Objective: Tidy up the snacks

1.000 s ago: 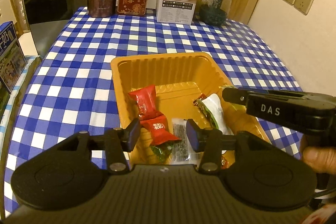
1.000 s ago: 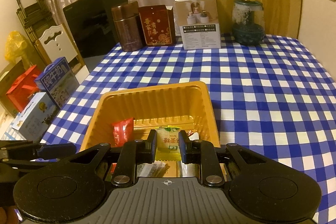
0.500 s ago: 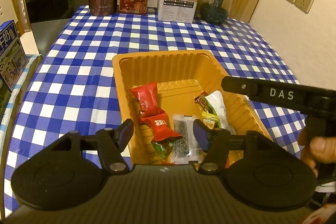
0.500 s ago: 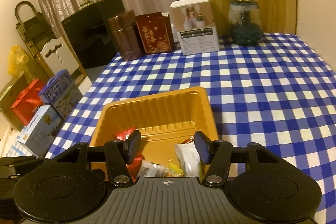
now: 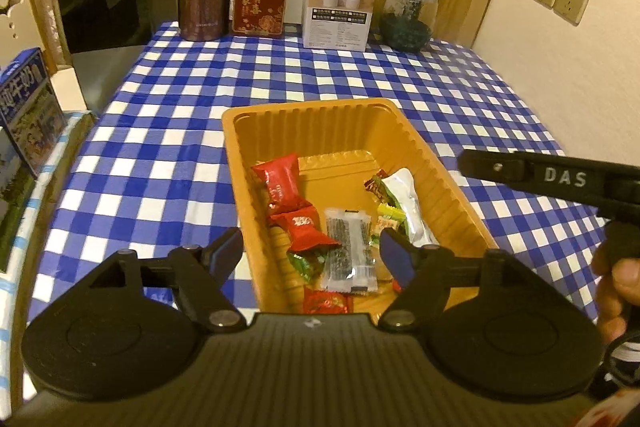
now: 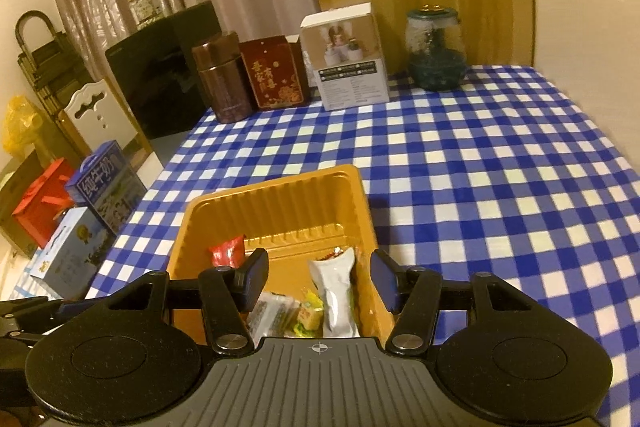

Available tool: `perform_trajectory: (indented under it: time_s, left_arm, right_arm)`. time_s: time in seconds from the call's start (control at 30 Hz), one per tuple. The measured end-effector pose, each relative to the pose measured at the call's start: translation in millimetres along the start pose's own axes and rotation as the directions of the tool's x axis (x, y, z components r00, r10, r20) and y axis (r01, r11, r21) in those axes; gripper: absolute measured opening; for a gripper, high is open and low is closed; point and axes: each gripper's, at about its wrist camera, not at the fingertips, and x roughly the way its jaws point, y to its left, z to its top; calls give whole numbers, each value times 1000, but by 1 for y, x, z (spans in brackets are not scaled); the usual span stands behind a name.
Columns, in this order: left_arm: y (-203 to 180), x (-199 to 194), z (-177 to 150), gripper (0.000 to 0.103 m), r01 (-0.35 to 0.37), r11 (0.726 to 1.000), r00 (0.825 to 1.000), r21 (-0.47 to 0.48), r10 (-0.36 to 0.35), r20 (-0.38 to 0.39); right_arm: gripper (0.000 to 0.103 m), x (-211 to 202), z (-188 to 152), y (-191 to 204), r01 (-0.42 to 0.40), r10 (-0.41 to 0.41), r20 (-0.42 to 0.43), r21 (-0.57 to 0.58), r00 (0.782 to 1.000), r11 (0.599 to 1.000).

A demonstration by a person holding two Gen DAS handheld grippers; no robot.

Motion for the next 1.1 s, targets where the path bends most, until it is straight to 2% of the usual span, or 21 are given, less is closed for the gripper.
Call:
perform_trajectory:
  time_s: [0.2,0.27,0.4,0.63,1.1]
  left_arm:
    - [-6,-21,-12,91,-1,1000,1000,-5,1,9]
    - [-7,-28,-16,98,5,1000,1000,-10,-5,12]
    - [-11,-43,-25,102,-2,1000,1000,-5,2,23]
    - [-15,-68,-39,103,-9,1000,999,1,9,43]
    - [-23,-102,-62,103,-40,999,998,-14,40,53]
  right_arm:
    - [57,-25,-11,0,20,-20,-10,4,1000,1000]
    - [60,-34,-17,1,24,-24,-16,2,1000,1000]
    - [70,-50,-26,5,30,-30,-19,-2,999,1000]
    - [74,-81,-42,9,46,-45,-9,3,999,999]
    - [75,-126,-72,10,86,-86,1,-7,996,996]
